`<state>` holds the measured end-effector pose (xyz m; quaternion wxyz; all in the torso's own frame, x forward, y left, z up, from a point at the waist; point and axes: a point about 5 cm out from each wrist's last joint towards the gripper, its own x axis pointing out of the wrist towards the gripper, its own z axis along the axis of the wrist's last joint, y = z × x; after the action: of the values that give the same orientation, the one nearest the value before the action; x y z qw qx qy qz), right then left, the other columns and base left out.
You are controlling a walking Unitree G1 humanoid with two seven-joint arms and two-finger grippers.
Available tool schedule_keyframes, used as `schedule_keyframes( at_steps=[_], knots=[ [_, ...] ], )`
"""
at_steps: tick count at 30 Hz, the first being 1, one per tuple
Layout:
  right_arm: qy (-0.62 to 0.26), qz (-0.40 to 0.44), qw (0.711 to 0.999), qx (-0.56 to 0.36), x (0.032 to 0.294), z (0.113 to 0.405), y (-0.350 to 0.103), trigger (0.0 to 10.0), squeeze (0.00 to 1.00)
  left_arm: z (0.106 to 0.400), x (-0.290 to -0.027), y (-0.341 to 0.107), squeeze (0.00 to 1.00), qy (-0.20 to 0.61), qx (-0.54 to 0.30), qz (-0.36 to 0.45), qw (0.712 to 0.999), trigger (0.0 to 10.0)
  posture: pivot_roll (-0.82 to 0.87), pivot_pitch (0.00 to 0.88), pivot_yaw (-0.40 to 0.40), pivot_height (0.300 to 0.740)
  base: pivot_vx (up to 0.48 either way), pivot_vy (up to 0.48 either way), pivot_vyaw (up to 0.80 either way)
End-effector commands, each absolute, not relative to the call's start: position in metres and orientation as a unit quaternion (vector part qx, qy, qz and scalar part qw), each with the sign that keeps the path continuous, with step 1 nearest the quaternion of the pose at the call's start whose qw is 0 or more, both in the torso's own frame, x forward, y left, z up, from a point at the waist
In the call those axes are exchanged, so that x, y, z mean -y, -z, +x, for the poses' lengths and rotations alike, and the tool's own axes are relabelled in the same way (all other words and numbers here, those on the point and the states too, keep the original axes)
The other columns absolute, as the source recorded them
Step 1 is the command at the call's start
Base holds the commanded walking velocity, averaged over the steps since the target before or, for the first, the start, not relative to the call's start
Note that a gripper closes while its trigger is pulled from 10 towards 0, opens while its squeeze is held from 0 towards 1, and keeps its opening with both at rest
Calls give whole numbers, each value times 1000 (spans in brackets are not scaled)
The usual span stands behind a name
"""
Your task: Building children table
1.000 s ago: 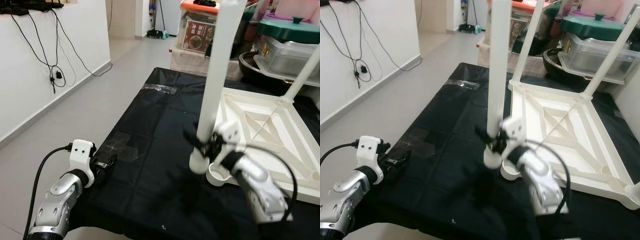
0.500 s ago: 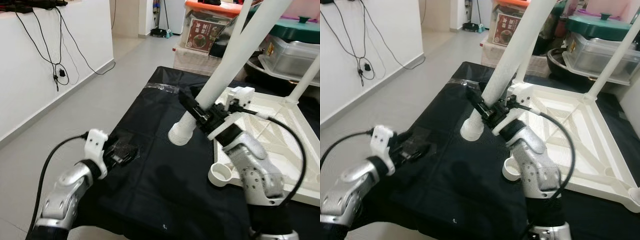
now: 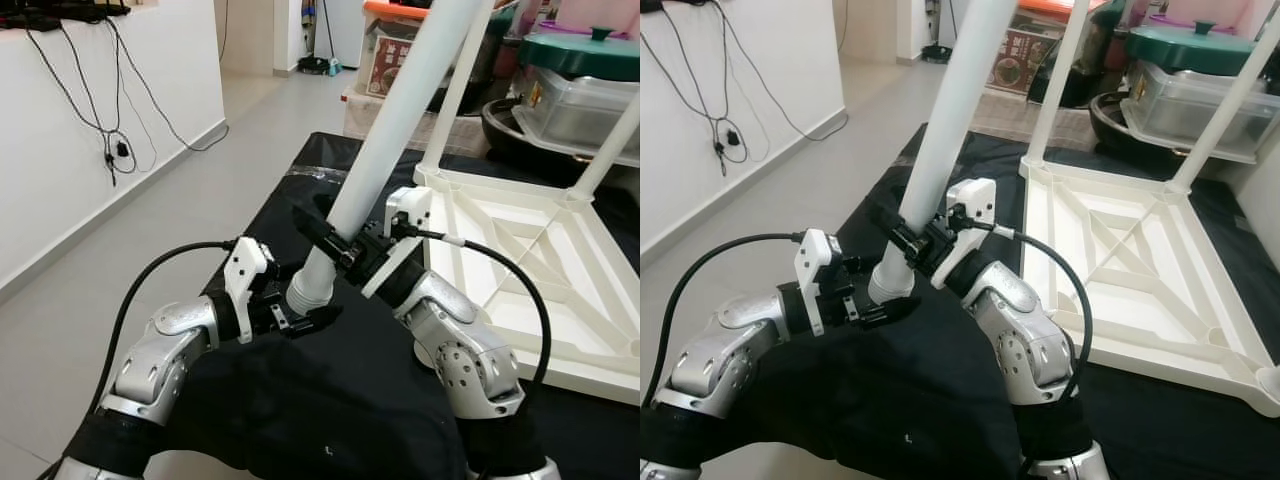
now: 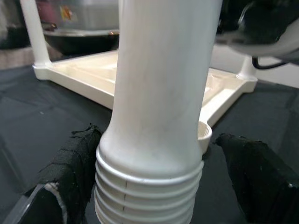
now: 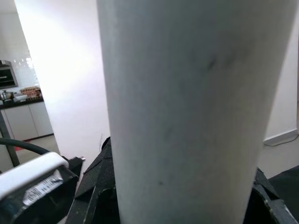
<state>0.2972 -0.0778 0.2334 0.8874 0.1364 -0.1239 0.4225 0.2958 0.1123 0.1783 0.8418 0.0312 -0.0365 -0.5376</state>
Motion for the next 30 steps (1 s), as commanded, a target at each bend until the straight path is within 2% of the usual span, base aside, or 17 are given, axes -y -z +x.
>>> schedule_keyframes(
  at_steps=[1,8,9,19,22,23,24,25,26,27,30],
  knots=[
    [-429,131,883,139,75,293,-240,0,0,295,-109,-173,0,554,21,38,832,10000,93,0,-49,740,0,0,0],
    [-442,130,877,133,69,287,-239,0,0,302,-114,-171,0,534,23,44,844,10000,94,0,-58,740,0,0,0],
    [-446,130,876,132,68,285,-238,0,0,302,-115,-171,0,529,28,43,847,0,96,0,-62,740,0,0,0],
    [-456,121,873,122,61,279,-231,0,0,304,-114,-180,0,524,59,41,849,0,102,0,-58,740,0,0,0],
    [-444,114,882,107,61,278,-224,0,0,306,-111,-183,0,521,64,57,849,0,94,0,-52,740,0,0,0],
    [-438,110,886,101,61,279,-222,667,0,307,-110,-183,0,521,63,62,849,2588,94,0,-52,740,0,0,0],
    [-438,110,886,101,61,279,-222,667,0,307,-110,-183,0,521,63,62,849,2588,94,0,-52,740,0,0,0],
    [-432,111,890,91,62,280,-219,10000,0,308,-108,-182,0,519,62,68,850,10000,94,0,-52,740,0,0,0],
    [-429,112,893,84,63,281,-217,10000,0,308,-107,-182,0,518,62,72,850,10000,94,0,-52,740,0,0,0],
    [-423,116,895,79,64,282,-216,10000,1000,308,-106,-182,0,519,63,73,849,10000,96,0,-53,740,0,0,0],
    [-406,116,904,72,67,286,-214,10000,1000,306,-107,-181,0,520,62,78,848,10000,96,0,-53,740,0,0,0]
  ],
)
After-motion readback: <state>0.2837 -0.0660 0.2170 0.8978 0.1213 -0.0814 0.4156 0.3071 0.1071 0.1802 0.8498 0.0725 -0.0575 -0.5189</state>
